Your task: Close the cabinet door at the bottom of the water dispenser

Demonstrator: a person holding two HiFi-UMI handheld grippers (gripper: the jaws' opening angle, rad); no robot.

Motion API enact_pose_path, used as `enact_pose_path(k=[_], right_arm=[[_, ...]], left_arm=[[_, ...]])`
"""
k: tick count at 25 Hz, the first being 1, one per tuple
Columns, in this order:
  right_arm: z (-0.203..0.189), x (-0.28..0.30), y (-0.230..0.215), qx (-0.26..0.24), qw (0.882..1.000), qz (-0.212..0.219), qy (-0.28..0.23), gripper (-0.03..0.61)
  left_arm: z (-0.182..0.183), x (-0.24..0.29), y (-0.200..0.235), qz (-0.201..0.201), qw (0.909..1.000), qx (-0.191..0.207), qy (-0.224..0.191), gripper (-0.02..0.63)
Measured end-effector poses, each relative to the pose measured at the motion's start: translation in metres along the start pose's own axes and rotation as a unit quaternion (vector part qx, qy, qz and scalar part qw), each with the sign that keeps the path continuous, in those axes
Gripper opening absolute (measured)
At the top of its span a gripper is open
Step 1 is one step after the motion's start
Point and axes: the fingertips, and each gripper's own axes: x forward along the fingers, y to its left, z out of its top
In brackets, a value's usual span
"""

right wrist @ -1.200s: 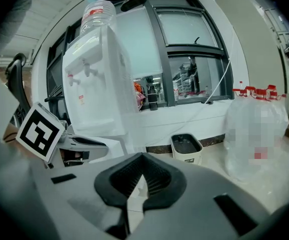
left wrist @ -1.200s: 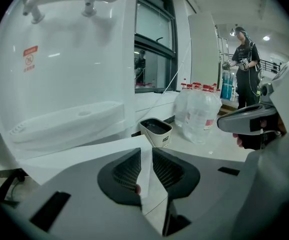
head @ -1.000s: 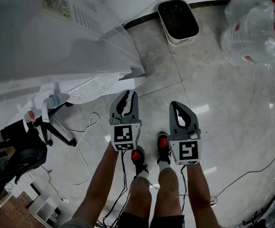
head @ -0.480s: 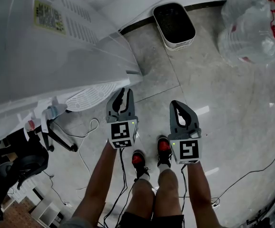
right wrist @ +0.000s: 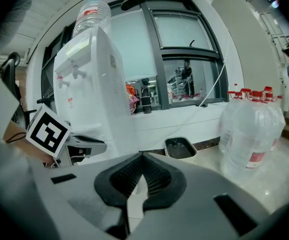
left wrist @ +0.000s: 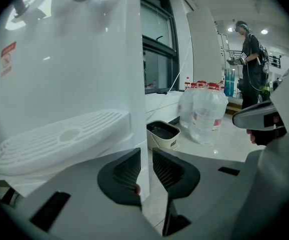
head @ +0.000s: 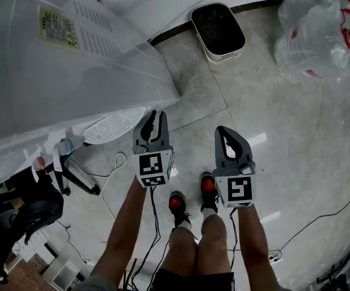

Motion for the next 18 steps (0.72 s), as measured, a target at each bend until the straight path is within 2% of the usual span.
enact_pose_path(k=[9, 18], right_arm=[[0.021, -0.024, -0.002, 0.0, 1.0, -0.006, 0.0, 0.017], [0.094, -0.074, -0.003, -0.015, 1.0, -0.004, -0.016, 0.017]], left_arm=[[0.019, -0.024, -0.019, -0.011, 0.9999, 0.0, -0.004, 0.091], [0.091, -0.088, -0.036, -0.013, 0.9996, -0.002, -0.026, 0.091]])
